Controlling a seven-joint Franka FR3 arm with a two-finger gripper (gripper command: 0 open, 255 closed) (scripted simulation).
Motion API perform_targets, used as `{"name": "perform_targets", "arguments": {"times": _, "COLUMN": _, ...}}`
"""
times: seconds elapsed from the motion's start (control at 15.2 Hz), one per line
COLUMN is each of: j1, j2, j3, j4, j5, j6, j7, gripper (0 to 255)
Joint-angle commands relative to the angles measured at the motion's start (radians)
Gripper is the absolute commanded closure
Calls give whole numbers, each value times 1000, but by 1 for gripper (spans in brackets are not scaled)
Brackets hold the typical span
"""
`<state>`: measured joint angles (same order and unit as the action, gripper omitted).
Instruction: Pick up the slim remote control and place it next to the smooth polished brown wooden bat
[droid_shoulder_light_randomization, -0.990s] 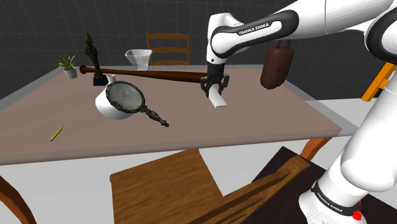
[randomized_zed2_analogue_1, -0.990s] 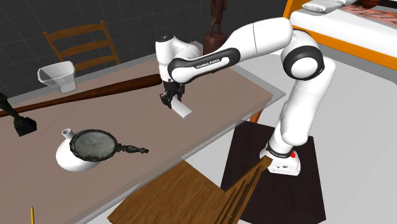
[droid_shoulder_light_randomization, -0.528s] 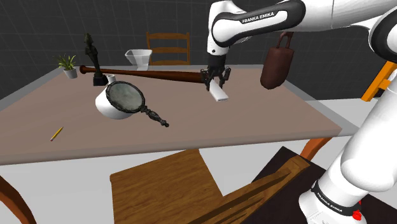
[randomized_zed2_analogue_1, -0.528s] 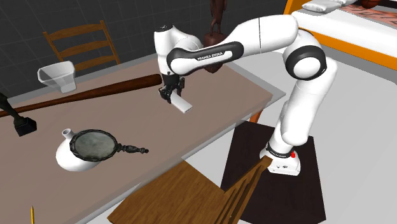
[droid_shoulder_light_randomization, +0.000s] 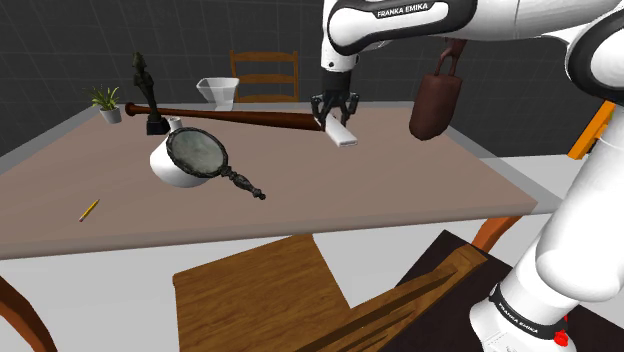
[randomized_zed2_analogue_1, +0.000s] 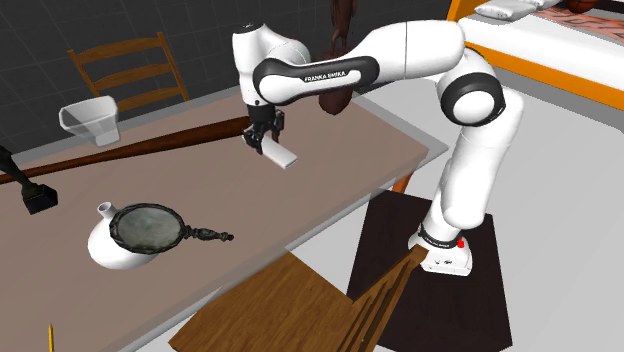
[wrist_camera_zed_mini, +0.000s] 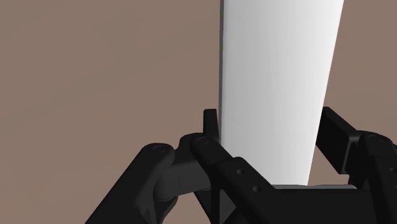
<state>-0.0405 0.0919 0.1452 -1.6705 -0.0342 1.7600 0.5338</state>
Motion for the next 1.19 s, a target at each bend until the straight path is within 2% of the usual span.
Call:
{"name": "perform_targets", "arguments": {"times": 0.0, "j1": 9, "j2": 81, "j3": 5, "j4": 109, "j5": -12, "j6": -29, "j7": 14, "gripper": 255}}
{"name": "perform_targets", "arguments": {"times": 0.26, "j1": 39, "j2": 277, "j3": 12, "j4": 386, "j5": -43, "j6": -113, "j7": 41, "gripper": 255}}
{"name": "perform_targets", "arguments": {"times": 0.4, "j1": 65, "j2": 416, "j3": 11, "j4": 599, "j5": -62, "j6": -188, "j7": 51, "gripper": 255}}
{"name": "perform_targets", "arguments": {"times": 1.12, "j1": 54, "j2": 383, "j3": 9, "j4": 397, "j5": -58, "j6": -20, "j7": 56, "gripper": 255}}
